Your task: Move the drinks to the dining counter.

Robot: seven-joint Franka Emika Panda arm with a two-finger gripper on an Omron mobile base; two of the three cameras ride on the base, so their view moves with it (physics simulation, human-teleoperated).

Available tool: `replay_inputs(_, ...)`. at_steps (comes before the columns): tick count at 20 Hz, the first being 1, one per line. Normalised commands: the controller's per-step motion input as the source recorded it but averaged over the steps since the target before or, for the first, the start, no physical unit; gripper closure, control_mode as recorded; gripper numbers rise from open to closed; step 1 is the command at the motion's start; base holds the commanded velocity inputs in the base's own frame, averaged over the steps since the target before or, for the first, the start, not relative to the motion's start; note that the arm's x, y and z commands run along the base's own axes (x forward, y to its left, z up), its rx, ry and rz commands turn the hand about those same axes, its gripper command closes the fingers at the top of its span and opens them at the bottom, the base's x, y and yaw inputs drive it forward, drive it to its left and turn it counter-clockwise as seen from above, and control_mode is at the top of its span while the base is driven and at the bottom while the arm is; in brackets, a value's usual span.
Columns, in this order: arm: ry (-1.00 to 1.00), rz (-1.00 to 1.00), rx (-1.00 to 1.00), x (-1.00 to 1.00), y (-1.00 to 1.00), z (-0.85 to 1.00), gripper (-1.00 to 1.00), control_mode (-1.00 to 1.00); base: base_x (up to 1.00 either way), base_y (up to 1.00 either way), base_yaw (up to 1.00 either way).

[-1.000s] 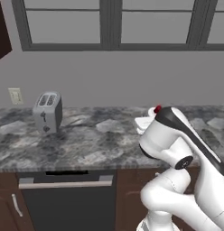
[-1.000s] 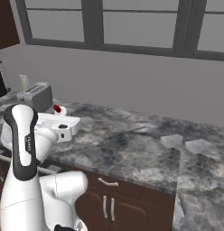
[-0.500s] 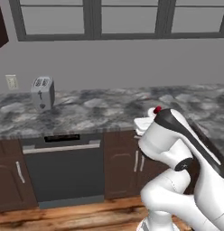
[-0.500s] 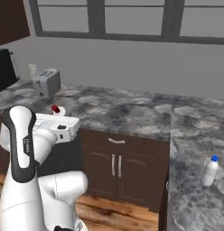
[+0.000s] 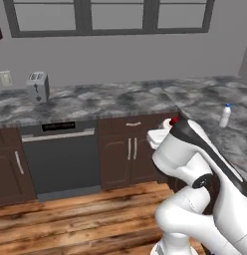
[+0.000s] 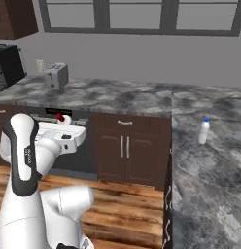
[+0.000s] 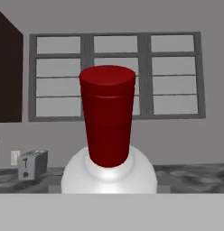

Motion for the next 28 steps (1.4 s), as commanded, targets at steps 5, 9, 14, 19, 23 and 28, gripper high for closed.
replay_inputs(5,0.00,0.00,0.00,0.00,0.00,0.00,1.00,1.00,-0.98,-0.83,-0.08)
replay_inputs(9,0.00,0.00,0.00,0.00,0.00,0.00,1.00,1.00,-0.81,-1.00,-0.06)
replay_inputs(14,0.00,0.00,0.00,0.00,0.00,0.00,1.00,1.00,-1.00,-0.93,-0.05)
replay_inputs(19,0.00,0.00,0.00,0.00,0.00,0.00,1.00,1.00,-1.00,0.10,-0.01)
replay_inputs(23,0.00,0.00,0.00,0.00,0.00,0.00,1.00,1.00,-1.00,1.00,0.00)
replay_inputs(28,0.00,0.00,0.00,0.00,0.00,0.00,1.00,1.00,-1.00,0.84,0.00)
